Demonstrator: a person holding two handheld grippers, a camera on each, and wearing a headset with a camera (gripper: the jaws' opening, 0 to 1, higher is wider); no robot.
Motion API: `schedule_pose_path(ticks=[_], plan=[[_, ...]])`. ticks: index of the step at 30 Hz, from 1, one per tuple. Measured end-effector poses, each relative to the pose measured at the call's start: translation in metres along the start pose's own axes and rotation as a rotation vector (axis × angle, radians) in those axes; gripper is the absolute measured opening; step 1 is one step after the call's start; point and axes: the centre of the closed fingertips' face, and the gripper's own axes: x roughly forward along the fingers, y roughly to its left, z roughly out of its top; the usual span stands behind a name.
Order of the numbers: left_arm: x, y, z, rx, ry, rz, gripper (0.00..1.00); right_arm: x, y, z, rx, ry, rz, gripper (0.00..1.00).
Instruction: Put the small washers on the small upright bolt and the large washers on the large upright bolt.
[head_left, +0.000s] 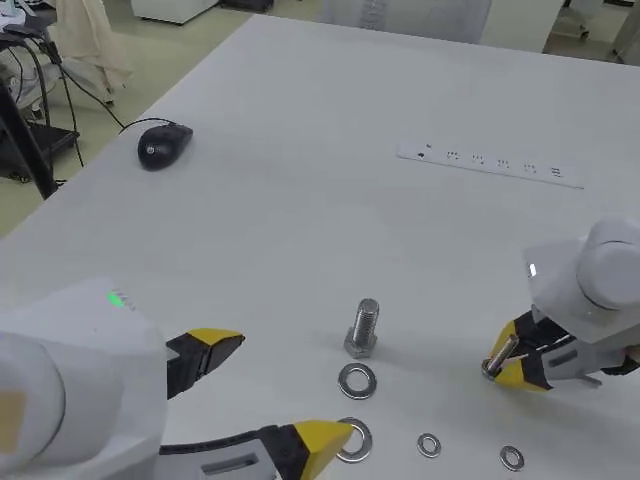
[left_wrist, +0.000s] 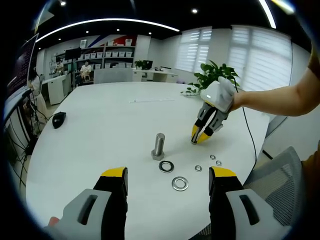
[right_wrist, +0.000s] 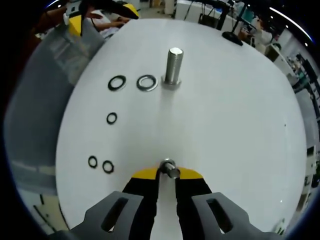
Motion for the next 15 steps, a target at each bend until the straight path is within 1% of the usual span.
schedule_pose_path(ticks=[4, 8, 12, 15], plan=[[-0.001, -0.001, 0.0, 0.005, 0.001, 0.001, 0.65, -0.003, 0.001, 0.0, 0.007, -0.013, -0.002, 0.13], [-0.002, -0.001, 0.0, 0.006, 0.0, 0.002, 0.65, -0.012, 0.002, 0.0, 0.014, -0.021, -0.017, 0.13], [-0.003, -0.002, 0.0, 0.012, 0.002, 0.002, 0.65, -0.022, 0.004, -0.003, 0.028, -0.023, -0.038, 0.13], [-0.004, -0.003, 0.0, 0.022, 0.003, 0.001, 0.65, -0.031, 0.011, -0.005, 0.037, -0.021, -0.049, 0.13]])
